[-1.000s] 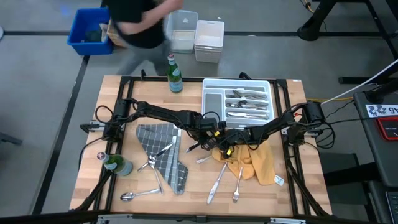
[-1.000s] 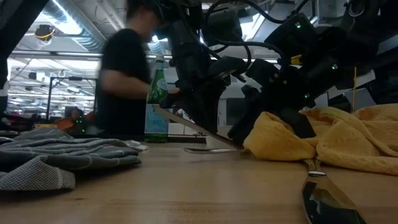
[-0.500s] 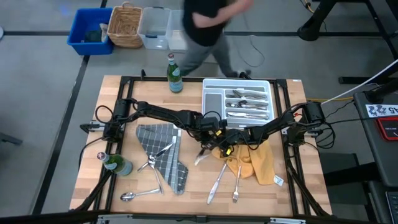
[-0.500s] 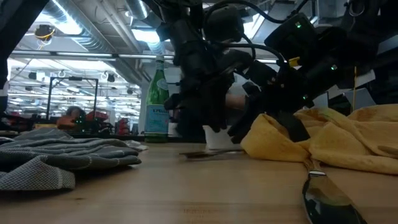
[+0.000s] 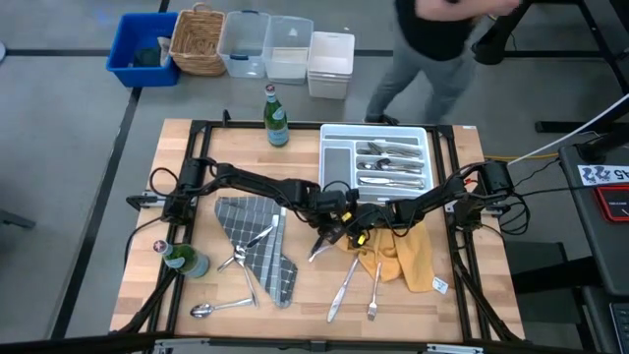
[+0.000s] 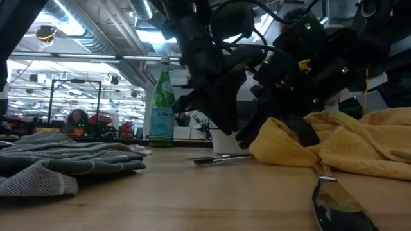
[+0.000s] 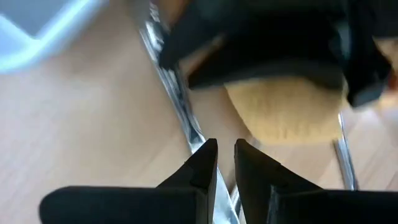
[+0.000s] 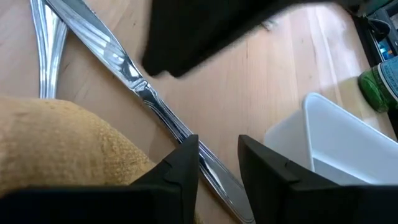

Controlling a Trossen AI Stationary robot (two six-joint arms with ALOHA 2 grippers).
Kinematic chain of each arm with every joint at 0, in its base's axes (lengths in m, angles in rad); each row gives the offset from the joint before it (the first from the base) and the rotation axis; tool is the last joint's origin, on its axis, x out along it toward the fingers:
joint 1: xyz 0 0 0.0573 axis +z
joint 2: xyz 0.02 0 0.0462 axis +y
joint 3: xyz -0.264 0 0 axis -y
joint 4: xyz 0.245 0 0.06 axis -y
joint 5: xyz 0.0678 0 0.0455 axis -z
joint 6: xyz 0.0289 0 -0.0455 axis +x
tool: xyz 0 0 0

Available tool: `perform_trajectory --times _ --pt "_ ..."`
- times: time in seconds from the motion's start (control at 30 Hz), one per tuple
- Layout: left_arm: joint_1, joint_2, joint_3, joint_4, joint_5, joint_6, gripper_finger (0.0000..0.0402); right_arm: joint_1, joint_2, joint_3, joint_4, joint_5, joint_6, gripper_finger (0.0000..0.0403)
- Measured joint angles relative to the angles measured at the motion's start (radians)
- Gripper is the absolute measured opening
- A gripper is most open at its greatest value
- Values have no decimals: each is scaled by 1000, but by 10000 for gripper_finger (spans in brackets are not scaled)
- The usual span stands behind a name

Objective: Sort silverware
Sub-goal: Put the silver knife into the cutlery tray

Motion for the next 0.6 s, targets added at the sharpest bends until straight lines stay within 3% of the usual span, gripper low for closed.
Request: perform_trajectory --times 0.13,0.23,0.4,0.6 --pt "-22 0 -3 -50 1 34 43 0 0 0 -15 -74 -1 115" --pt "-21 0 -4 -135 22 -39 43 -1 0 0 -31 -139 -1 115" --pt "-18 0 -5 -174 45 -82 43 0 0 0 -35 -121 0 115" --pt "-49 1 -5 -68 41 32 63 0 -58 -2 -101 -99 -2 115"
